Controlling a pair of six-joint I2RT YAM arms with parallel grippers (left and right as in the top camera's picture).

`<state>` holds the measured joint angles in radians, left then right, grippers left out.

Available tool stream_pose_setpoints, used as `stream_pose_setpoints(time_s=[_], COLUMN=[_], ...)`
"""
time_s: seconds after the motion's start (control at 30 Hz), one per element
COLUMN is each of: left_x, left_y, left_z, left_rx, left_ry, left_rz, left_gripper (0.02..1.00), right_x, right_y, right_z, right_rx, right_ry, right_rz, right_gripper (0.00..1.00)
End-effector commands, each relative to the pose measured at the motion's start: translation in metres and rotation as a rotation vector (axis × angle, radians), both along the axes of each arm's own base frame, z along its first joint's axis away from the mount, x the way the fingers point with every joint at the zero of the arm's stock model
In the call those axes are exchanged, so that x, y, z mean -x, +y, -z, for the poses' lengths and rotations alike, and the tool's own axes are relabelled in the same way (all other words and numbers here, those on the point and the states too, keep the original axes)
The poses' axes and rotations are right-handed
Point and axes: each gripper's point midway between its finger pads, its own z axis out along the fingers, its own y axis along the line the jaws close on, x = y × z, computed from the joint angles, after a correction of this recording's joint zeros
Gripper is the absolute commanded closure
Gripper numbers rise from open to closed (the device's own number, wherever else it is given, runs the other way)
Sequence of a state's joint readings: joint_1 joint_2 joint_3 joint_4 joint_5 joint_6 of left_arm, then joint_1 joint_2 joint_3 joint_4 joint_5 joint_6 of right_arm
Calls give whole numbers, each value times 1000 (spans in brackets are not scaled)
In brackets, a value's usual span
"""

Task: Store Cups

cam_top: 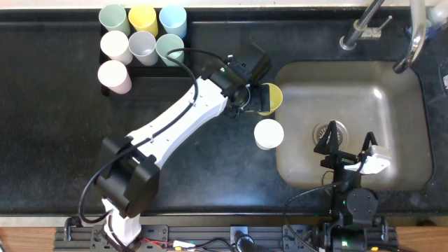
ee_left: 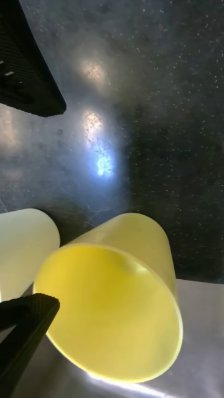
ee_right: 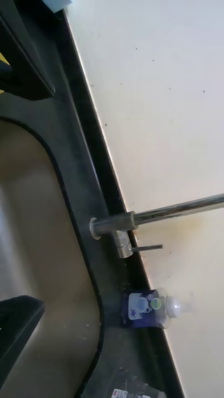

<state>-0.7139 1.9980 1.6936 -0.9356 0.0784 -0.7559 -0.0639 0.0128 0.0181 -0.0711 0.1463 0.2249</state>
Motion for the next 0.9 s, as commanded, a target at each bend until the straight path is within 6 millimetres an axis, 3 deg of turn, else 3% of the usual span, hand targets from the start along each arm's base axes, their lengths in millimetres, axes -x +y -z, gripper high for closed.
stream_pose_setpoints(time_s=[0.03, 0.2, 0.37, 0.43, 0.47, 0.57, 0.7, 0.77, 0.9], left_x=[-9, -12, -12, -13, -14, -18, -37, -52, -76], left_y=[-7, -6, -6, -7, -7, -9, 0, 12, 55], left_z=[0, 8, 13, 16, 17, 15, -1, -19, -64], left_rx=[10, 8, 2, 3, 4, 15, 32, 41, 64], left_ry=[-21, -8, 1, 7, 6, -8, -52, -101, -189], left_rz=[12, -11, -17, -30, -29, -32, -70, -109, -213], left_gripper=[82, 84, 334, 805, 888, 980, 982, 982, 982], right_x=[0, 0, 0, 0, 0, 0, 0, 0, 0], right_y=[0, 0, 0, 0, 0, 0, 0, 0, 0], right_z=[3, 3, 3, 3, 3, 3, 3, 3, 3], right_rx=[-4, -3, -4, -4, -4, -4, -4, -4, -4], right_ry=[-2, -2, -2, -1, -2, -1, -2, -2, -2], right_rz=[0, 0, 0, 0, 0, 0, 0, 0, 0], right_gripper=[3, 5, 5, 5, 3, 3, 5, 3, 5])
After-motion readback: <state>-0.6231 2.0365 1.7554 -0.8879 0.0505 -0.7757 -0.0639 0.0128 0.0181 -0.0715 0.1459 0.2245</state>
